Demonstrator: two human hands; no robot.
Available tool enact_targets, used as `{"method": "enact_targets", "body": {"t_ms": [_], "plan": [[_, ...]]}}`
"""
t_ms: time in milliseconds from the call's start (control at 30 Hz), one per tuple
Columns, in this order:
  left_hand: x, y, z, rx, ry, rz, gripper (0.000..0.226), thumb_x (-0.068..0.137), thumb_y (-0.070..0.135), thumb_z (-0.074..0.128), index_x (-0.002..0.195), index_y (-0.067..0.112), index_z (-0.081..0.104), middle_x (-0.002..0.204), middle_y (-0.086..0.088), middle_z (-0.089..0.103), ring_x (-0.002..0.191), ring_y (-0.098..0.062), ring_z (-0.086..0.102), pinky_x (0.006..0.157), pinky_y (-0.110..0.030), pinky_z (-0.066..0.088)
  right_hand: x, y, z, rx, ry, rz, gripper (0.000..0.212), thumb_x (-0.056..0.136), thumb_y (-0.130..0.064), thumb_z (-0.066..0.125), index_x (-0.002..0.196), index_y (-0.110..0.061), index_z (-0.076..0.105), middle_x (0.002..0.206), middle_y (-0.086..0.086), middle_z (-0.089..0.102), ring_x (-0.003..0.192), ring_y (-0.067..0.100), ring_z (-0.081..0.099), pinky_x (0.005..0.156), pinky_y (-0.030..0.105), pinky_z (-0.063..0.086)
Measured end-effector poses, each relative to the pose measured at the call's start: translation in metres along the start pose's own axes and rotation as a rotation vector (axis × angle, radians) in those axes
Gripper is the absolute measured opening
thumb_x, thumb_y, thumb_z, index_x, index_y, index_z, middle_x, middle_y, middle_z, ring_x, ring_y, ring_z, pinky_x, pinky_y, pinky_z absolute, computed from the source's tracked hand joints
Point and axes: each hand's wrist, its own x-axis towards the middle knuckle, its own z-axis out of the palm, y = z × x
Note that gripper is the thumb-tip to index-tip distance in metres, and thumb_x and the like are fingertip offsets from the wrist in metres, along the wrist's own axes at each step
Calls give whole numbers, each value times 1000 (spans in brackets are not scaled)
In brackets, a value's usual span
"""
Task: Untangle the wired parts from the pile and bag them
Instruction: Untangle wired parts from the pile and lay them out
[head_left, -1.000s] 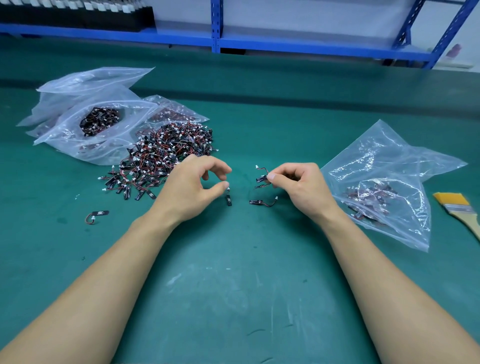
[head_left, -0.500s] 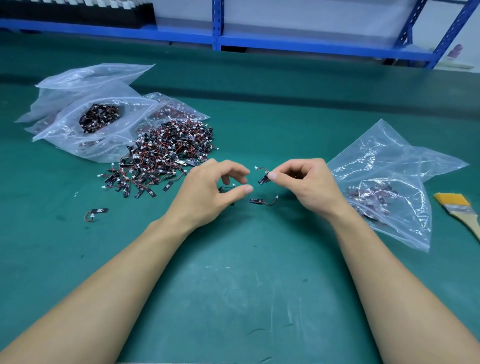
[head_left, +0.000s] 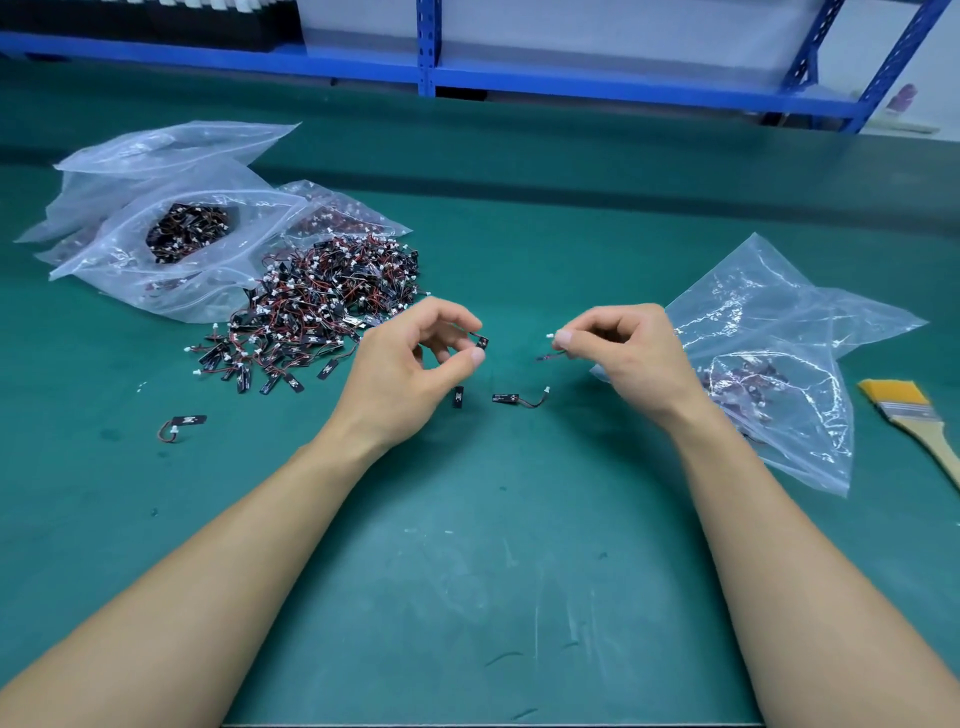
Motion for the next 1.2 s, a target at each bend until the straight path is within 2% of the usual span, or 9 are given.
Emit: {"method": "enact_targets", "body": {"t_ms": [133, 267, 333, 500, 633, 700, 867, 1000, 1200], "plan": [[5, -1, -9, 45, 39, -8, 21, 85, 16, 72, 92, 36, 69, 77, 20, 67, 69, -4, 56, 60, -19, 38, -1, 4, -14, -136, -78, 70, 17, 74, -21, 64, 59, -23, 73, 77, 26, 68, 65, 20, 48, 64, 31, 36], [9, -5, -19, 76, 87, -35, 19, 86, 13, 73, 88, 31, 71, 73, 22, 66, 67, -4, 53, 61, -17, 39, 0, 12, -13, -334, -208, 103, 16, 71, -19, 63, 61, -20, 75, 68, 6, 73, 71, 33, 64, 67, 39, 51], [10, -6, -24, 85, 98, -43, 13, 87, 14, 73, 86, 26, 72, 73, 21, 67, 67, -5, 54, 61, -16, 40, 1, 15, -11, -426, -265, 113, 18, 76, -15, 67, 63, -22, 77, 70, -1, 74, 76, 31, 65, 69, 39, 53], [10, -7, -32, 60, 122, -89, 11, 89, 14, 72, 82, 23, 73, 68, 18, 67, 63, 0, 55, 65, -17, 43, 2, 18, -11, -469, -170, 47, 15, 80, -14, 70, 72, -23, 79, 64, -23, 67, 54, -1, 52, 52, 11, 36], [8, -7, -35, 3, 76, -110, 13, 87, 9, 71, 89, 21, 73, 78, 2, 74, 70, -13, 65, 73, -37, 54, 2, 17, -10, -490, -116, 30, 15, 81, -14, 69, 74, -24, 78, 61, -28, 63, 53, -3, 51, 52, 7, 35], [7, -6, -34, -20, 22, -103, 17, 86, 7, 71, 93, 22, 72, 81, -3, 74, 71, -17, 69, 76, -40, 56, 3, 18, -9, -494, -83, 24, 15, 81, -13, 69, 74, -23, 77, 60, -31, 62, 53, -5, 51, 53, 6, 36], [9, -13, -44, 98, -17, -141, 34, 89, 2, 69, 104, 31, 63, 84, 5, 76, 76, -15, 72, 80, -27, 56, 2, 18, -7, -502, -71, -3, 13, 83, -15, 70, 74, -22, 77, 57, -32, 59, 53, -5, 51, 53, 4, 35], [11, -20, -56, 328, -116, -160, 31, 89, -1, 65, 94, 29, 66, 81, 17, 74, 76, -4, 68, 76, -15, 49, 2, 20, -8, -497, -87, -7, 15, 82, -16, 71, 71, -25, 75, 61, -29, 63, 53, -4, 51, 53, 6, 36], [9, -22, -55, 387, -242, -135, 26, 90, 2, 67, 106, 21, 70, 83, 15, 75, 78, 3, 68, 78, -14, 50, 1, 18, -14, -475, -184, 3, 16, 82, -21, 74, 66, -23, 73, 56, -18, 62, 49, 3, 45, 53, 15, 35]]}}
